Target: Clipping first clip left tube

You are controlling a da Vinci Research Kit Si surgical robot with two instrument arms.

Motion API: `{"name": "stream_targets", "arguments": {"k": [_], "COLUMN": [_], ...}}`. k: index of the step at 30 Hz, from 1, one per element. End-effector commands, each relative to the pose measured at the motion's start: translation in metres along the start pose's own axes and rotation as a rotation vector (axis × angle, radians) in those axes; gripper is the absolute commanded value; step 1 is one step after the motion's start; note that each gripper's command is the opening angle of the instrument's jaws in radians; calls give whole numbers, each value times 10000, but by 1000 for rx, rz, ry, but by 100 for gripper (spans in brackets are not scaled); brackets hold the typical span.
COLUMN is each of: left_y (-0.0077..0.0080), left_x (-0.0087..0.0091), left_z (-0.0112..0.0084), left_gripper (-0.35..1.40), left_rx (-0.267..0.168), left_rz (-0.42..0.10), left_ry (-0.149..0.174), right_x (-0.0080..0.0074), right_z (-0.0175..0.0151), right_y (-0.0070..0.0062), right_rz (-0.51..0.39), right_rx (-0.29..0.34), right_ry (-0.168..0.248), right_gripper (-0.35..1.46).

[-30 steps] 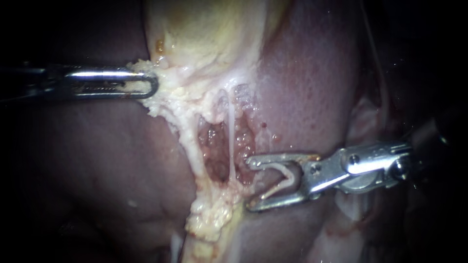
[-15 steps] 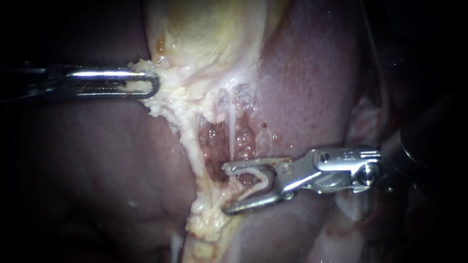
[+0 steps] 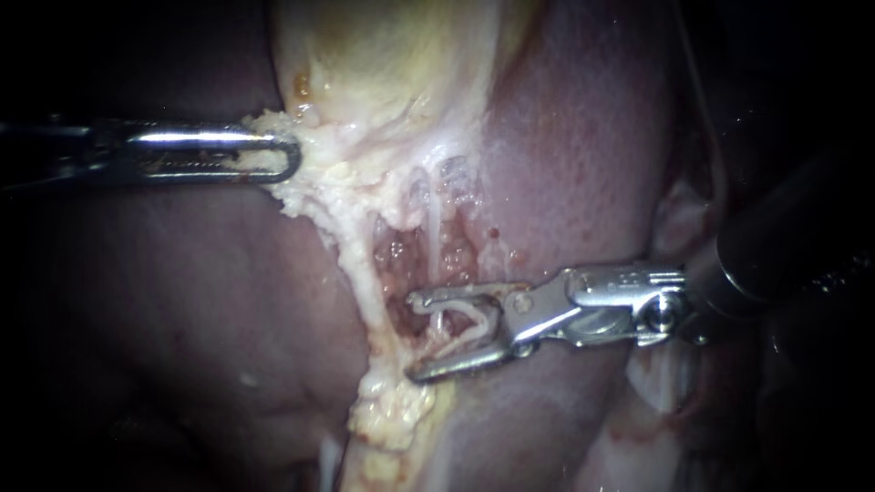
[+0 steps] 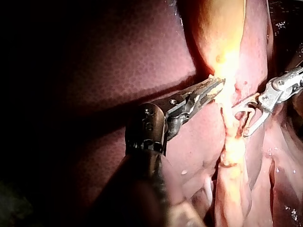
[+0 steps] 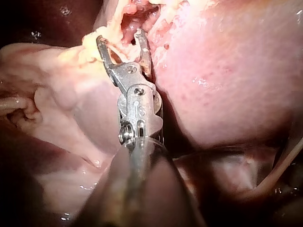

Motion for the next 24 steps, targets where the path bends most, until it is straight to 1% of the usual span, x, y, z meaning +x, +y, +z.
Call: {"name": "stream_targets", "arguments": {"k": [1, 5, 8, 12, 14, 18, 21, 24], "left_y": [0, 0, 0, 0, 0, 0, 0, 0], "left_x": [0, 0, 0, 0, 0, 0, 0, 0], "left_z": [0, 1, 1, 2, 1, 1, 1, 2], "left_gripper": [-35, -35, -35, -35, -35, -35, -35, -35], "left_rx": [-1, -1, 0, 0, 0, 0, 0, 0], "left_rz": [0, 0, 0, 0, 0, 0, 0, 0], "left_ry": [0, 0, 0, 0, 0, 0, 0, 0], "right_x": [0, 1, 3, 7, 8, 12, 16, 19], "right_z": [1, 7, 14, 25, 30, 40, 44, 51], "right_y": [0, 1, 3, 4, 1, -5, -11, -13], "right_rz": [-1, -4, -11, -22, -27, -36, -43, -49], "right_rx": [0, 33, 57, 95, 115, 147, 179, 206], "right_ry": [7, 27, 26, 51, 66, 74, 89, 99], "right_gripper": [50, 50, 50, 50, 49, 48, 46, 45]}}
